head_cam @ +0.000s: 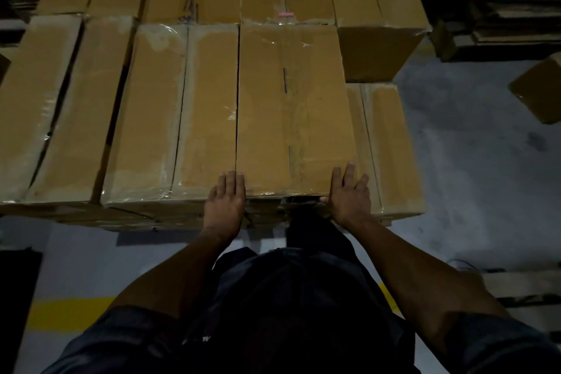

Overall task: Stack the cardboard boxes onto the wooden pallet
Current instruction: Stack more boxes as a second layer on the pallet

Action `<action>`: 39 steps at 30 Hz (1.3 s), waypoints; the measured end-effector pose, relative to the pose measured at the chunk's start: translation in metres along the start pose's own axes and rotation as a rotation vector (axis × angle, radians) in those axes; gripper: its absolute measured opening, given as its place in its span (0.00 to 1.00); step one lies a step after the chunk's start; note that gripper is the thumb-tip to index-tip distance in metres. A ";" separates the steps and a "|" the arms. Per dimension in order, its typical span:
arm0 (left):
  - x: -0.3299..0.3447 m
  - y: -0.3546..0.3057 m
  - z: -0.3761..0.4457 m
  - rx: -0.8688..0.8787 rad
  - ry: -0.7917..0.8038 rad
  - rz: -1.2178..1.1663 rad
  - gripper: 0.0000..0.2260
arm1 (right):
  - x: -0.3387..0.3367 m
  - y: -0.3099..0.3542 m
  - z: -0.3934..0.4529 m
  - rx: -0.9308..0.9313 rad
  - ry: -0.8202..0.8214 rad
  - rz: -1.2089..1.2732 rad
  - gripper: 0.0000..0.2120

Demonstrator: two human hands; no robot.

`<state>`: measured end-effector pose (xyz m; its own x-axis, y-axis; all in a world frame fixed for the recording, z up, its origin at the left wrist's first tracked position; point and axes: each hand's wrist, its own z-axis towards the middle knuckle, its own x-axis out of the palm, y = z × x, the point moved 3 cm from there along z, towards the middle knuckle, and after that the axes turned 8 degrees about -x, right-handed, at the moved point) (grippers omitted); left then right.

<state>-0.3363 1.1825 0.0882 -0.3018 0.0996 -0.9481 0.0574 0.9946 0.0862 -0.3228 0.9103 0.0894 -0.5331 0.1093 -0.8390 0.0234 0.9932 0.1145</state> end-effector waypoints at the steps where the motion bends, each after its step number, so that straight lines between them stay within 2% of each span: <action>1: 0.000 0.000 0.001 0.001 0.001 0.001 0.33 | 0.000 0.000 0.000 0.000 0.000 -0.006 0.40; 7: -0.010 -0.003 0.001 -0.026 0.033 0.003 0.31 | -0.002 0.001 -0.003 0.000 0.016 0.022 0.41; 10: -0.025 -0.007 -0.001 -0.046 0.099 -0.010 0.33 | -0.013 -0.001 -0.007 -0.007 0.048 0.070 0.41; 13: -0.042 -0.010 -0.006 -0.057 0.107 -0.051 0.26 | -0.025 -0.003 -0.019 -0.019 0.059 0.105 0.37; 18: -0.071 -0.012 -0.035 -0.030 0.074 -0.081 0.18 | -0.040 0.000 -0.067 -0.002 -0.015 0.192 0.32; 24: -0.102 -0.027 -0.069 0.034 0.026 -0.123 0.16 | -0.050 -0.010 -0.139 0.091 -0.162 0.348 0.29; 32: -0.123 -0.090 -0.085 0.112 -0.022 -0.228 0.17 | -0.041 -0.045 -0.184 0.233 -0.271 0.469 0.31; 39: -0.125 -0.180 -0.096 0.201 0.013 -0.222 0.18 | -0.030 -0.126 -0.214 0.305 -0.304 0.517 0.29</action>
<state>-0.4005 0.9940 0.2206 -0.3398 -0.1186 -0.9330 0.1755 0.9666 -0.1868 -0.4905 0.7729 0.2142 -0.1282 0.5366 -0.8340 0.4731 0.7722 0.4241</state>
